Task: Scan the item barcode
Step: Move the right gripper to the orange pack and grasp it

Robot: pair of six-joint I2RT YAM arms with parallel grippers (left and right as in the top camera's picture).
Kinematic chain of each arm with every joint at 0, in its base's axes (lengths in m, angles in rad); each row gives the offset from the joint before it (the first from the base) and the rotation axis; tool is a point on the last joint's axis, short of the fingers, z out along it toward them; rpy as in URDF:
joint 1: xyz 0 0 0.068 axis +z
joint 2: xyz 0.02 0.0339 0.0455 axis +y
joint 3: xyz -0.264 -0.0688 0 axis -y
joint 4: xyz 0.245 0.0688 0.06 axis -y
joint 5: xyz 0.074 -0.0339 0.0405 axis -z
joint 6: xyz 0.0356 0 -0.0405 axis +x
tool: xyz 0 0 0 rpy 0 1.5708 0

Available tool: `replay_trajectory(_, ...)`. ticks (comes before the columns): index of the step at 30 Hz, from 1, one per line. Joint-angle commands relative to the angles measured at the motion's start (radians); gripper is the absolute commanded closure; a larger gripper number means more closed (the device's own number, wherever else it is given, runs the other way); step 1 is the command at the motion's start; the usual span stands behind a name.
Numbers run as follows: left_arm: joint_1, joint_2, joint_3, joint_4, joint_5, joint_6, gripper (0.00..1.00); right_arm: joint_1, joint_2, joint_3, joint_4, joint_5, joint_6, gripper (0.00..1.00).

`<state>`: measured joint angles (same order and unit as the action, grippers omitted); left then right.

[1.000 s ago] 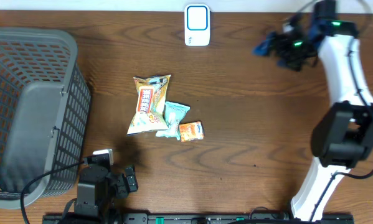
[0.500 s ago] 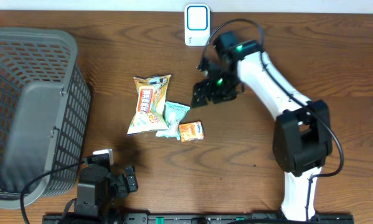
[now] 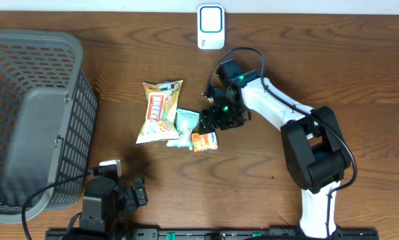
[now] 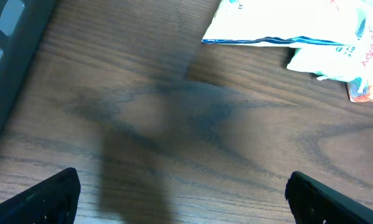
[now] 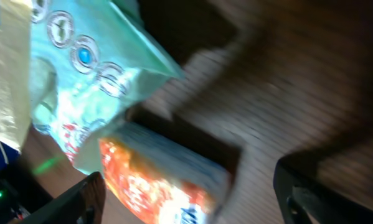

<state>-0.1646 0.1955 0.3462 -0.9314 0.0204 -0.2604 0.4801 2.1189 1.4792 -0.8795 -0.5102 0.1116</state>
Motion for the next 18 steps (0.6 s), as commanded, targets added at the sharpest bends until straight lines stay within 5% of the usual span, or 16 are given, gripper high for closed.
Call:
replay_trajectory(1, 0.005, -0.002, 0.005, -0.002, -0.005, 0.012, 0.02, 0.017, 0.010, -0.041, 0.012, -0.023, 0.023, 0.21)
replay_trajectory(12, 0.005, -0.002, 0.005, -0.002, -0.005, 0.012, 0.02, 0.045, 0.010, -0.134, 0.036, -0.006, 0.003, 0.45)
replay_trajectory(18, 0.005, -0.002, 0.005, -0.002, -0.005, 0.012, 0.02, 0.043, 0.010, -0.164, 0.082, 0.048, 0.008, 0.81)
